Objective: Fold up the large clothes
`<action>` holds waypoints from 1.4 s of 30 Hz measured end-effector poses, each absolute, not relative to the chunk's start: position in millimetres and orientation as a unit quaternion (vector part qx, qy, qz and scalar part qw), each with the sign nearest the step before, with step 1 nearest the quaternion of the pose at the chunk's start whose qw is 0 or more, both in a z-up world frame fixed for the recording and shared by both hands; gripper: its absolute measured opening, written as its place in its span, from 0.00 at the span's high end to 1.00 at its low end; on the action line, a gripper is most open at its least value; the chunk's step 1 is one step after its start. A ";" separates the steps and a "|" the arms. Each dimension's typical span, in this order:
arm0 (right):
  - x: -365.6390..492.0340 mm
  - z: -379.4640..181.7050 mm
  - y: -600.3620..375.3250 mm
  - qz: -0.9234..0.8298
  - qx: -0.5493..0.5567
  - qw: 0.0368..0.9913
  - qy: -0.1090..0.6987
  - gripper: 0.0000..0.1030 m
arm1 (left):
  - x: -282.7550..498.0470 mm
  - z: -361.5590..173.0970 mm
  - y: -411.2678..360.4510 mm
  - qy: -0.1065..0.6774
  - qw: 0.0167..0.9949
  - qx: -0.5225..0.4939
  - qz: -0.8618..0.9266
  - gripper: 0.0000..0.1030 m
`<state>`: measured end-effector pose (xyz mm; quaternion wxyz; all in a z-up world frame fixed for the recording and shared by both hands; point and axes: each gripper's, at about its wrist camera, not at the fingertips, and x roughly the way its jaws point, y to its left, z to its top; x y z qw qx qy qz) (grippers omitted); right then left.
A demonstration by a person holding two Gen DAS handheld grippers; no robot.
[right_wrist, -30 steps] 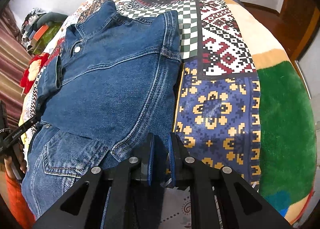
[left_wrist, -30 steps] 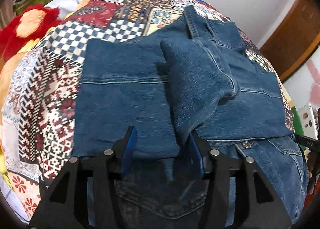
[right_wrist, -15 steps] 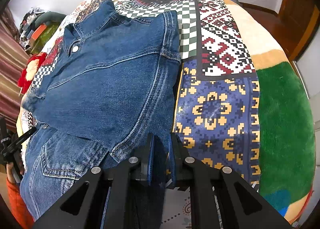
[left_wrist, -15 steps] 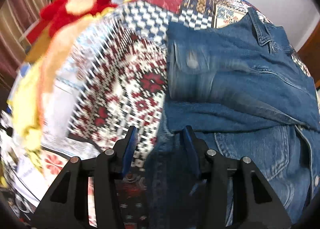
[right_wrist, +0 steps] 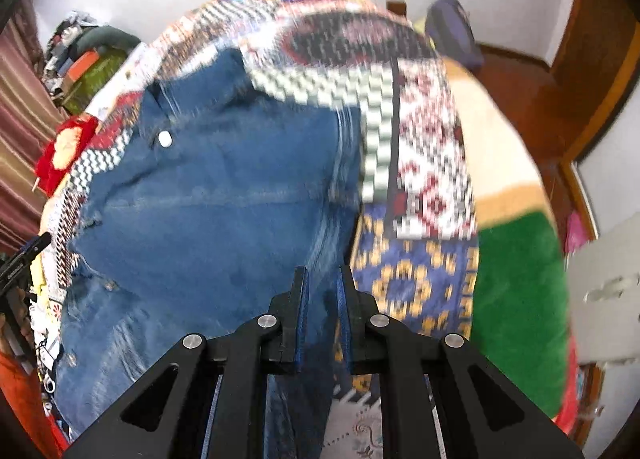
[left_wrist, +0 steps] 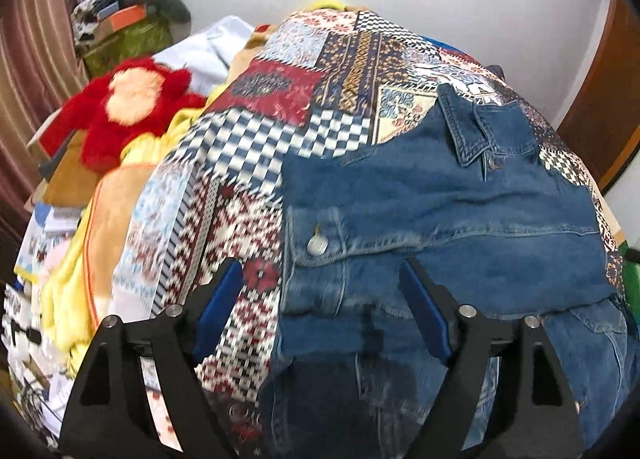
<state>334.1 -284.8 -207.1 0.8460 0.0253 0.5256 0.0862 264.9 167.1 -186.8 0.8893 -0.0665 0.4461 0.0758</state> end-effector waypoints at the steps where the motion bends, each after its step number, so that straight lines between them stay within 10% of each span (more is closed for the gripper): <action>1: 336.9 -203.5 -283.5 0.087 0.022 0.850 0.520 0.90 | 271.8 -187.5 168.1 0.448 0.889 -0.064 0.073 0.22; 18: 397.1 -267.7 -261.0 0.102 -0.059 0.826 0.551 0.88 | 301.3 -271.0 185.3 0.549 0.830 -0.071 0.058 0.17; 22: 387.2 -265.6 -269.9 0.032 -0.113 0.841 0.528 0.15 | 288.8 -273.6 190.2 0.540 0.835 -0.089 0.061 0.13; 42: 376.9 -147.6 -312.5 0.114 0.044 0.884 0.451 0.15 | 329.4 -191.9 215.6 0.472 0.877 -0.082 0.047 0.13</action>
